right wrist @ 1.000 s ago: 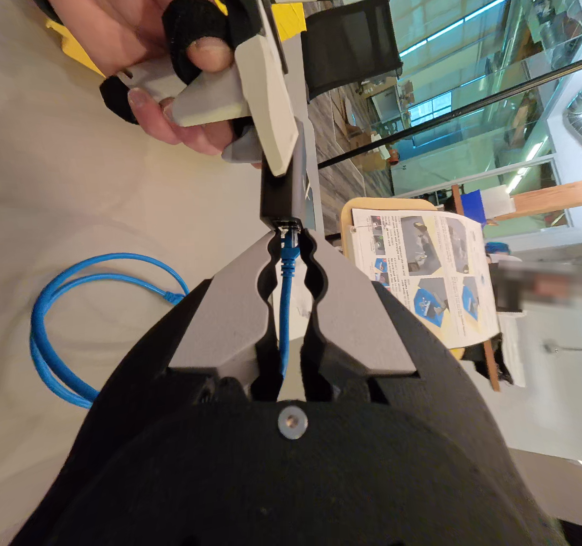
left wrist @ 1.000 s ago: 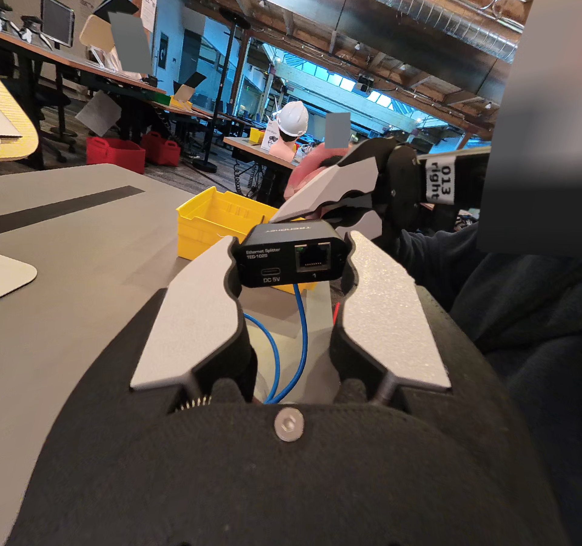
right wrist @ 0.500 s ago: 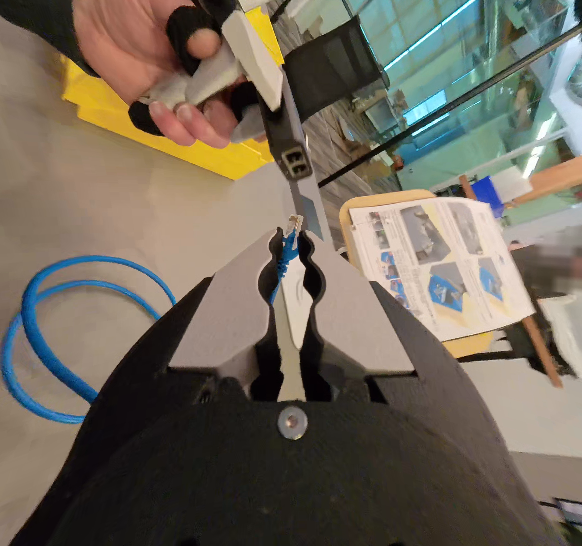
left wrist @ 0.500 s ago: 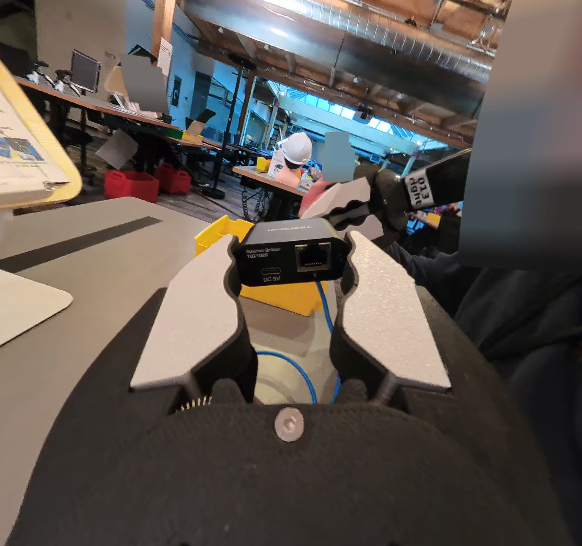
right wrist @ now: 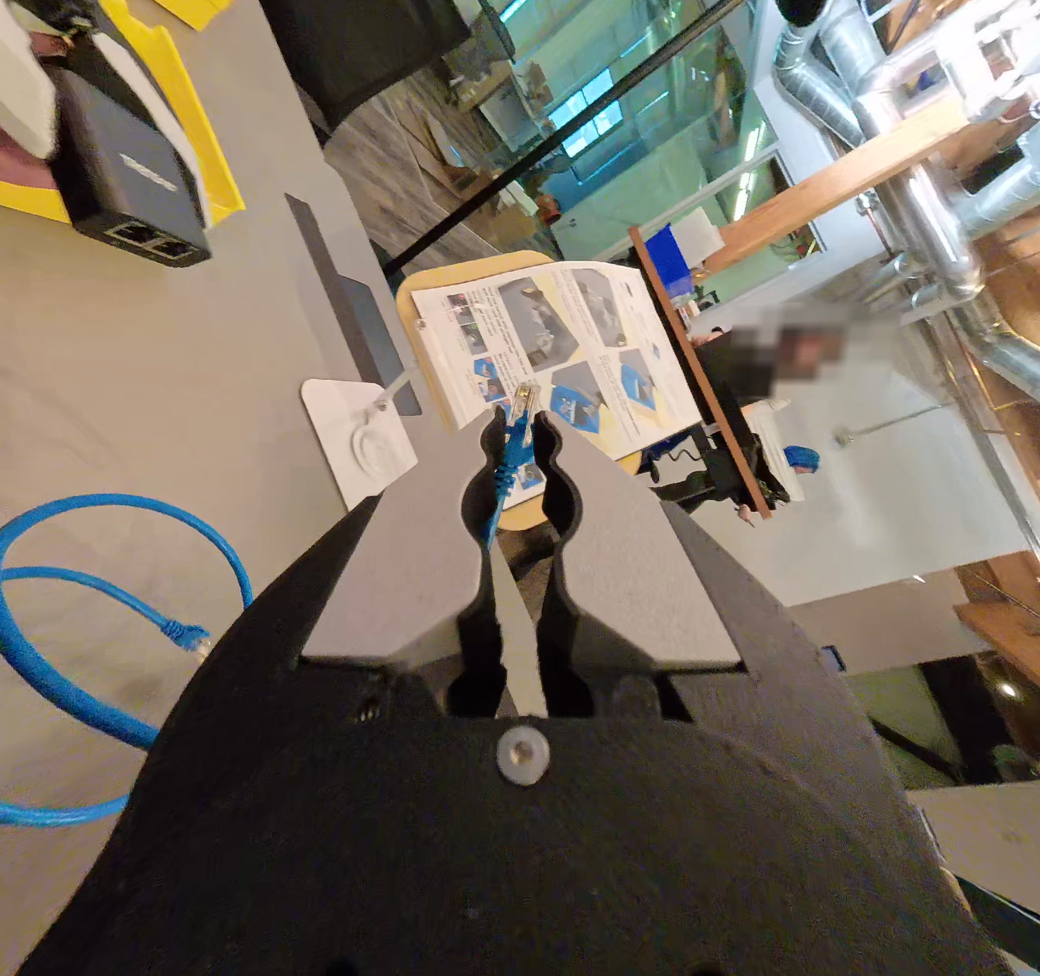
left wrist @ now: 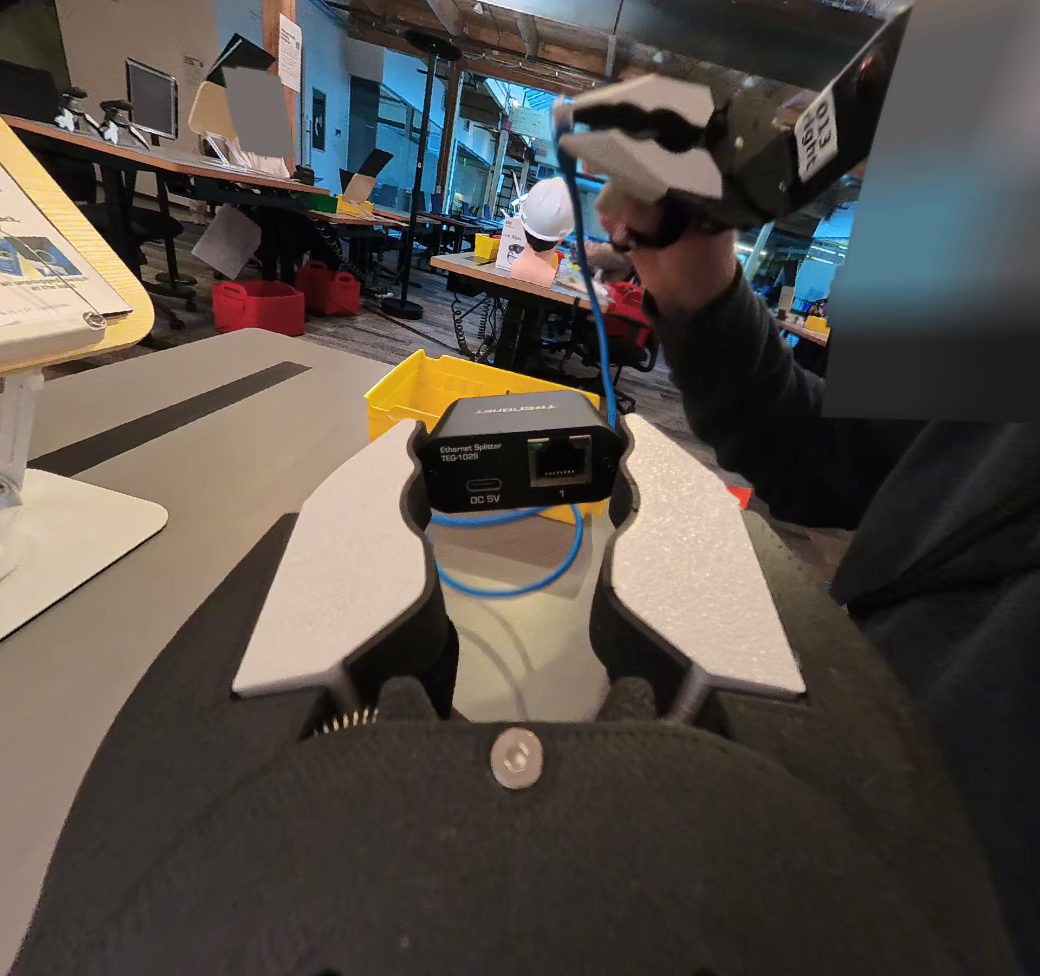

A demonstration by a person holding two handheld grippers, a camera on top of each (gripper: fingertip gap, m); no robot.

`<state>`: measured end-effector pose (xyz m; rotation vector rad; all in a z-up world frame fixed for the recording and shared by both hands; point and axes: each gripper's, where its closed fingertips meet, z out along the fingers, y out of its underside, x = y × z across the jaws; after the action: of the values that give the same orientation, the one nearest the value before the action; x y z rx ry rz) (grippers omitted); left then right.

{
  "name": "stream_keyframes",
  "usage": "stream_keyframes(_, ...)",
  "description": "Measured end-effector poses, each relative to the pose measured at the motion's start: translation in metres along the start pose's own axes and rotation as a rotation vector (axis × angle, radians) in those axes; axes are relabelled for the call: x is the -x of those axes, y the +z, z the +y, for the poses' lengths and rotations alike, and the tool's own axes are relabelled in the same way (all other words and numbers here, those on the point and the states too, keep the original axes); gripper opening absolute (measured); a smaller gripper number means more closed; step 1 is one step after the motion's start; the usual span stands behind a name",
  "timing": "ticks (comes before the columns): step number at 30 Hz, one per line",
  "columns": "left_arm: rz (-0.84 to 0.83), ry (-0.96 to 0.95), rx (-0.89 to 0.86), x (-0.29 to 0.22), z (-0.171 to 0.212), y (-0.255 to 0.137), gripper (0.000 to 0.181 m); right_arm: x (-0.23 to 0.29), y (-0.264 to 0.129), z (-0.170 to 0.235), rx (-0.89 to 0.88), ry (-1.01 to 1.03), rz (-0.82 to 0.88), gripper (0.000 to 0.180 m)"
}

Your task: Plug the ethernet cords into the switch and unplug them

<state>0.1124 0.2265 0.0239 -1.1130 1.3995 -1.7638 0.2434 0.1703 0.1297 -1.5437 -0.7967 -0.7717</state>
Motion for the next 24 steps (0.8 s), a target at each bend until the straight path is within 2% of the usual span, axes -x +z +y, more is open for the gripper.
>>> stream_keyframes(7,-0.001,0.000,0.024,0.004,0.008,-0.001,0.062,-0.106,-0.058,0.013,0.106,-0.034,0.232,0.008)
stream_keyframes(11,0.001,-0.016,0.039,0.006,0.016,0.000,0.062,-0.139,-0.093,0.046,0.230,-0.036,0.327,0.008)
stream_keyframes(16,0.000,-0.012,0.049,0.006,0.018,0.001,0.062,-0.120,-0.121,0.112,0.404,0.003,0.358,0.009)
stream_keyframes(19,-0.001,-0.011,0.059,0.006,0.021,0.002,0.062,-0.090,-0.131,0.163,0.518,0.037,0.355,0.008)
stream_keyframes(22,0.002,-0.015,0.068,0.005,0.025,0.004,0.062,-0.052,-0.130,0.204,0.532,0.162,0.331,0.009)
stream_keyframes(24,0.003,-0.011,0.076,0.005,0.026,0.006,0.062,-0.031,-0.132,0.232,0.579,0.170,0.336,0.009)
